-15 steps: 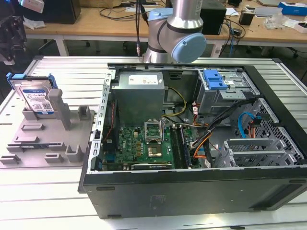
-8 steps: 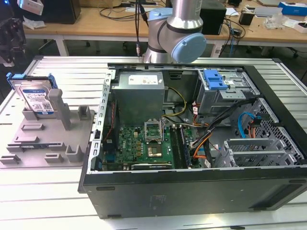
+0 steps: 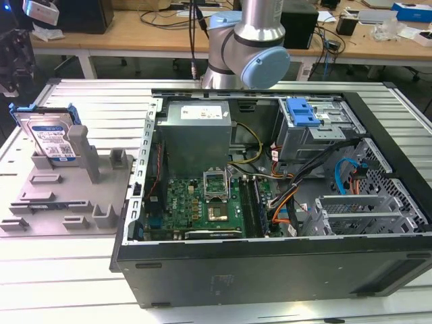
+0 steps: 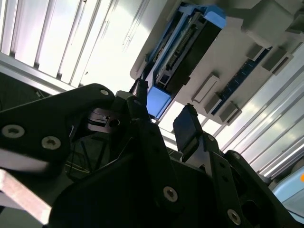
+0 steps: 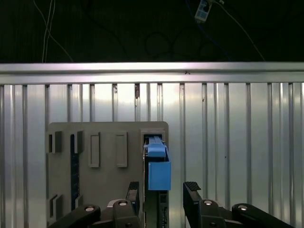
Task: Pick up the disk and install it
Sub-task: 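Pick up the disk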
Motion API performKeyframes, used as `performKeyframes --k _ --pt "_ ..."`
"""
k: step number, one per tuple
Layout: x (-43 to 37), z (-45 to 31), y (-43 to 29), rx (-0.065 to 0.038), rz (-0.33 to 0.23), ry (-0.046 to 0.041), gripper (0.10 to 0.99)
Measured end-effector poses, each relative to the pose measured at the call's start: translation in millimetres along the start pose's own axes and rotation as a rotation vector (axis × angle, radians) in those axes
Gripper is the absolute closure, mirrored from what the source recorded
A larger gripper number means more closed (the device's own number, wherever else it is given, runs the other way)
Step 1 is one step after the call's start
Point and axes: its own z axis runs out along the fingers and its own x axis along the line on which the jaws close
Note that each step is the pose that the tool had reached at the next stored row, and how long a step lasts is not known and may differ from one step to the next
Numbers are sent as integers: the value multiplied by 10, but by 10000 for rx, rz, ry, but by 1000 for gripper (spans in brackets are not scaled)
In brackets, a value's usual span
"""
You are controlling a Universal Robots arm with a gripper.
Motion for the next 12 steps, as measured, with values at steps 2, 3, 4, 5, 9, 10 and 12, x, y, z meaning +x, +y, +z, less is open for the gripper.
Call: performKeyframes --k 2,3,4,5,9,10,12 --pt "0 24 0 1 -1 0 588" --pt "0 33 0 1 0 0 588" --pt "0 52 0 1 0 0 588" --pt "0 61 0 1 0 0 588" --pt "0 106 2 1 0 0 588" --pt "0 114 3 1 0 0 588" --pt "1 131 5 2 1 -1 588"
